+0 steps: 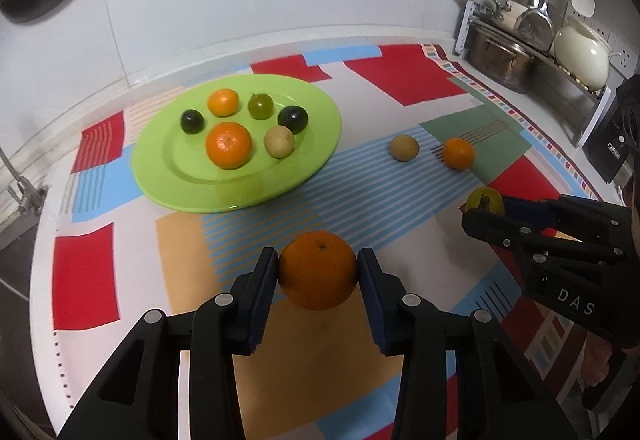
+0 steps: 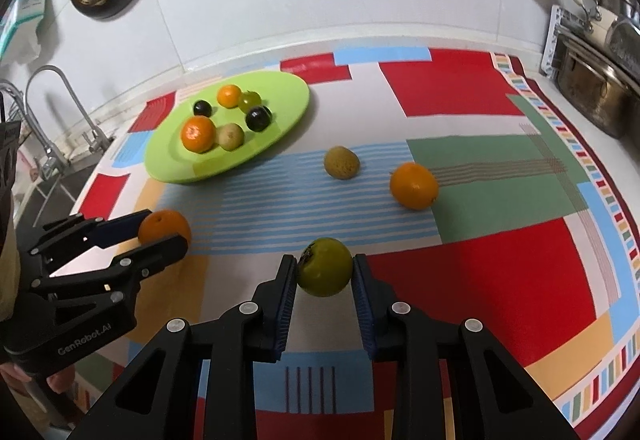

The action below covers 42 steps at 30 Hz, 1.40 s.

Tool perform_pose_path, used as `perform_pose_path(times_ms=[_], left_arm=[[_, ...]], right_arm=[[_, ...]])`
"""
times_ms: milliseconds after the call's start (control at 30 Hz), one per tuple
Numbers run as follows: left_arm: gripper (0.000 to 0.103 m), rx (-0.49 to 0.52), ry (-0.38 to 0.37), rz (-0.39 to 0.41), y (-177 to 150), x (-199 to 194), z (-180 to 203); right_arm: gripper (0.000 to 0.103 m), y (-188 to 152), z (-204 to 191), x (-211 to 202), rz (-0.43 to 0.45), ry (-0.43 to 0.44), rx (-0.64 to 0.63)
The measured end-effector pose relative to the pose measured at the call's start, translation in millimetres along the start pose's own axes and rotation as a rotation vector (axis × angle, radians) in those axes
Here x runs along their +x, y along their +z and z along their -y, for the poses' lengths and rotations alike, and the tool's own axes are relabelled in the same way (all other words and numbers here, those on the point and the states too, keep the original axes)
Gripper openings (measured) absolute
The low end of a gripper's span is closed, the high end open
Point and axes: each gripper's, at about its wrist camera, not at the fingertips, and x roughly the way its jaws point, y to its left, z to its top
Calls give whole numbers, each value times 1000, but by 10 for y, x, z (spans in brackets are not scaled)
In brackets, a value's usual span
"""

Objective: Organize fruits
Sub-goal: 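Carry the large orange and green tomato over the green plate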

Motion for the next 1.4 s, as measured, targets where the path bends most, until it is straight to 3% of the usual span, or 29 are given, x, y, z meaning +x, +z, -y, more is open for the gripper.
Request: perform_pose_path(times_ms=[767,1400], left_arm=[[41,-27,90,175,158,-777,-230],[41,-43,167,225,615,-726,-489]], right_arm=[[29,319,-482,-465,145,93,-121],[29,896,-641,-354,209,141,-164]])
